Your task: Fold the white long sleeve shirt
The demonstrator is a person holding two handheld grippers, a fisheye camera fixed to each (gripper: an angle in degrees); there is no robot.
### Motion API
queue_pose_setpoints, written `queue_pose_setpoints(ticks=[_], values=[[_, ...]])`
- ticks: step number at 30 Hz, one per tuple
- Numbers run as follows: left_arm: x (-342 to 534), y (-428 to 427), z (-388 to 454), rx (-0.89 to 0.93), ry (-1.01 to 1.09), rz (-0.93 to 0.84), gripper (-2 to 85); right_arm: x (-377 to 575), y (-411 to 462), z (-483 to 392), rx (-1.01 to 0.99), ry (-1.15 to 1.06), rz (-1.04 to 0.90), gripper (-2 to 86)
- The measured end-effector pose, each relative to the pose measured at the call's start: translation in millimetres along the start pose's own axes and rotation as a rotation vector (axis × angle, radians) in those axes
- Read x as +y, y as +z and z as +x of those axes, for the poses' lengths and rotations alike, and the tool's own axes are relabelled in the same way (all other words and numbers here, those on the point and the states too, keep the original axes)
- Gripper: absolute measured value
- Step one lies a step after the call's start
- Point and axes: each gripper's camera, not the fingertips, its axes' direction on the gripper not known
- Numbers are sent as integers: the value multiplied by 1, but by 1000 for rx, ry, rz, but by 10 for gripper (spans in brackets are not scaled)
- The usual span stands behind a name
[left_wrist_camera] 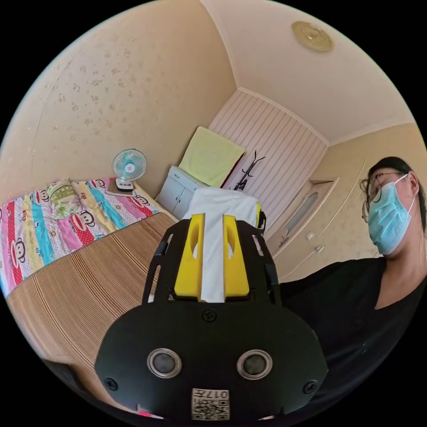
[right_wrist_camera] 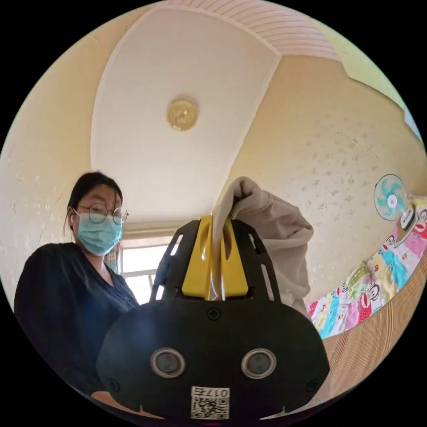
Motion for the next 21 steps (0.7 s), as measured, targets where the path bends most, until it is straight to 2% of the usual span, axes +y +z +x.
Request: queue_pose_setpoints(ticks=[1,3,5,6,9,11,14,16,18,21], values=[[3,19,-2,25,2,-50,76,1,-8,17,48,107,104,36],[8,49,-4,52,3,-134,86,9,-9,31,137,202,171,44],[14,88,-4,66,29,-240,101,13,5,34,252,206,63,47],[16,97,-4,59,36,-264,103,17,21,32,317,183,-54,48],[27,132,-3,-18,65,-341,119,35,59,14,398,56,-248,50],[31,140,3,-66,105,-317,125,42,75,2,336,-12,-347,50],[33,146,17,-96,211,-295,128,57,103,-45,274,-258,-493,53],[34,152,23,-128,253,-306,134,89,136,-88,318,-509,-697,55],[37,153,24,-208,254,-292,133,119,155,-109,356,-650,-824,57],[45,137,13,-235,260,-233,84,154,161,-121,410,-747,-888,51]])
